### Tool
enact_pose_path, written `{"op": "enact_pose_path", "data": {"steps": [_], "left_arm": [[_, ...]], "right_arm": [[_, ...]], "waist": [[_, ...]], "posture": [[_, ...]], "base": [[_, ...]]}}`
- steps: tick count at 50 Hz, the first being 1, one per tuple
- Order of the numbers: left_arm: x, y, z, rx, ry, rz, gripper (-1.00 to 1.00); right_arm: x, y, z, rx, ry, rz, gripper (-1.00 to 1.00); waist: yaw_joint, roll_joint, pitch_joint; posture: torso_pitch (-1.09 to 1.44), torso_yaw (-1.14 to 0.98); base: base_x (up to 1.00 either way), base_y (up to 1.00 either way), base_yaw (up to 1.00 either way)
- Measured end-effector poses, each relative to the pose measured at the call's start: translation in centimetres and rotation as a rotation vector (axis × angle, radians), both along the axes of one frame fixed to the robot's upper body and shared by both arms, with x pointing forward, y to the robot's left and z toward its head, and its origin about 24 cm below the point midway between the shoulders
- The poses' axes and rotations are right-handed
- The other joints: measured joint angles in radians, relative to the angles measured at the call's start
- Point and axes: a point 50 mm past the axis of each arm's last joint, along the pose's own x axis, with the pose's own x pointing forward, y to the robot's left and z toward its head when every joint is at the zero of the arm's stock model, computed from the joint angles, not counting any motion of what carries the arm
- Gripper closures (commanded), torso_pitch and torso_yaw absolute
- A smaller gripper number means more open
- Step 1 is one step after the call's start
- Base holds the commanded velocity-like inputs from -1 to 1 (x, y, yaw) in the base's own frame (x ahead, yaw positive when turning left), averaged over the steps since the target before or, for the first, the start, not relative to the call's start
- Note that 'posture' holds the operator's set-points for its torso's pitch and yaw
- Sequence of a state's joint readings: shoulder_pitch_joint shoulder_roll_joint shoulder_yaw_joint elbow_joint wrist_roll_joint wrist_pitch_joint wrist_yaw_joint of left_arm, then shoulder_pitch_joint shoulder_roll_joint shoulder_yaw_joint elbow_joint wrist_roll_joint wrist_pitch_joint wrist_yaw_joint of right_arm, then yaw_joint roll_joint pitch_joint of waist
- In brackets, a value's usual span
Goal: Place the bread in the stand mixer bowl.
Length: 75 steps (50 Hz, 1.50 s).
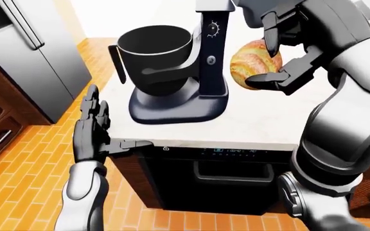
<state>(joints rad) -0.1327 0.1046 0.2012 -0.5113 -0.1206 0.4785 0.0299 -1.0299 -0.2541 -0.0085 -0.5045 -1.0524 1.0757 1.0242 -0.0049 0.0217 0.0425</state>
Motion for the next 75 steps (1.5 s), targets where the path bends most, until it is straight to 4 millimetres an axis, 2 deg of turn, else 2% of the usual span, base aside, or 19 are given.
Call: {"op": "enact_pose_path", "data": {"steps": [12,17,25,34,43,49,65,75], "left_arm": [[0.2,0.3,-0.4,-0.004,0.009,0.011,-1.0],[-0.1,0.4,0.2,-0.004,-0.005,0.018,-1.0],[-0.5,0.0,1.2,-0.006,-0.036,-0.001,-1.0],[-1.4,-0.1,2.2,0.001,-0.064,0.005,-1.0],[-1.3,0.1,1.8,-0.002,-0.049,0.006,-1.0],[-1.4,0.0,2.0,-0.001,-0.058,0.004,-1.0],[-1.6,0.0,2.0,-0.001,-0.062,0.002,-1.0],[-1.5,0.1,1.9,0.0,-0.063,0.006,-1.0]], "right_arm": [[-0.2,3.2,1.5,-0.05,-0.035,0.086,1.0],[0.0,4.0,1.8,-0.062,-0.035,0.106,1.0],[0.0,6.2,3.1,-0.083,-0.049,0.162,1.0],[-0.7,8.0,3.7,-0.121,-0.079,0.233,1.0],[-1.5,9.1,4.0,-0.126,-0.09,0.273,1.0],[-1.9,10.3,4.9,-0.144,-0.107,0.318,1.0],[1.2,12.3,5.6,-0.168,-0.075,0.388,1.0],[5.5,13.3,5.1,-0.173,-0.01,0.426,1.0]], "waist": [[-0.003,0.008,0.003],[-0.007,0.009,0.006],[-0.018,0.03,0.011],[-0.014,0.023,0.011],[-0.013,0.023,0.014],[-0.013,0.026,0.013],[-0.013,0.028,0.012],[-0.014,0.027,0.009]], "posture": [[0.0,0.0],[0.0,0.0],[0.0,0.0],[0.0,0.0],[0.0,0.0],[0.0,0.0],[0.0,0.0],[0.0,0.0]], "base": [[0.0,0.0,0.0],[0.0,0.0,0.0],[0.0,0.0,0.0],[0.0,0.0,0.0],[0.0,0.0,0.0],[0.0,0.0,0.0],[0.0,0.0,0.0],[0.0,0.0,0.0]]}}
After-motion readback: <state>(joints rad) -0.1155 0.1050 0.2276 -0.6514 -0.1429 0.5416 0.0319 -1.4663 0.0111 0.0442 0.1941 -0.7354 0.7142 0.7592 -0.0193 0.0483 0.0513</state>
